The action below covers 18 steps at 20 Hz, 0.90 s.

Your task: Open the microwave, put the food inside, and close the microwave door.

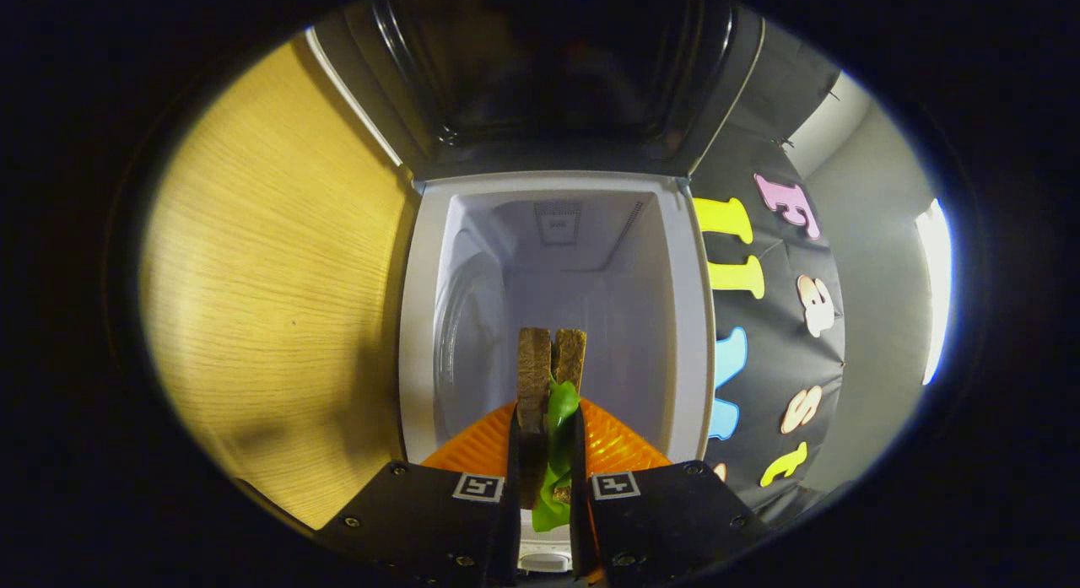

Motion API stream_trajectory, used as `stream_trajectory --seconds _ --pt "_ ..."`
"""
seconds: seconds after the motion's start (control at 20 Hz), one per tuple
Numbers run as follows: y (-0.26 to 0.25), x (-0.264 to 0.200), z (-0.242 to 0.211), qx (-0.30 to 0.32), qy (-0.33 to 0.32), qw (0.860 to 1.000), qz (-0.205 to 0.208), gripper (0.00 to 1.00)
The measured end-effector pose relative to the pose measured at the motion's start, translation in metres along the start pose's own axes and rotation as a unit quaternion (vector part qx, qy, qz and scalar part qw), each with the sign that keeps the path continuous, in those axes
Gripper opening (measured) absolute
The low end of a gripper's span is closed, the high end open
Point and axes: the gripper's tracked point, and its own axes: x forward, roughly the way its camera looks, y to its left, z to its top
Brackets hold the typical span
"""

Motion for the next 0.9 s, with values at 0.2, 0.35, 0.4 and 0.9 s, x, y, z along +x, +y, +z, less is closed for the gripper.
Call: stream_trajectory --seconds 0.2,0.35,0.4,0.9 --pt "0.012 0.027 0.011 -0.030 -0.018 0.999 0.014 0.24" --pt "0.015 0.047 0.016 -0.046 -0.026 0.998 0.018 0.24" --pt "0.017 0.052 0.017 -0.057 -0.031 0.998 0.018 0.24" --pt "0.029 0.087 0.010 -0.064 -0.025 0.996 0.050 0.24"
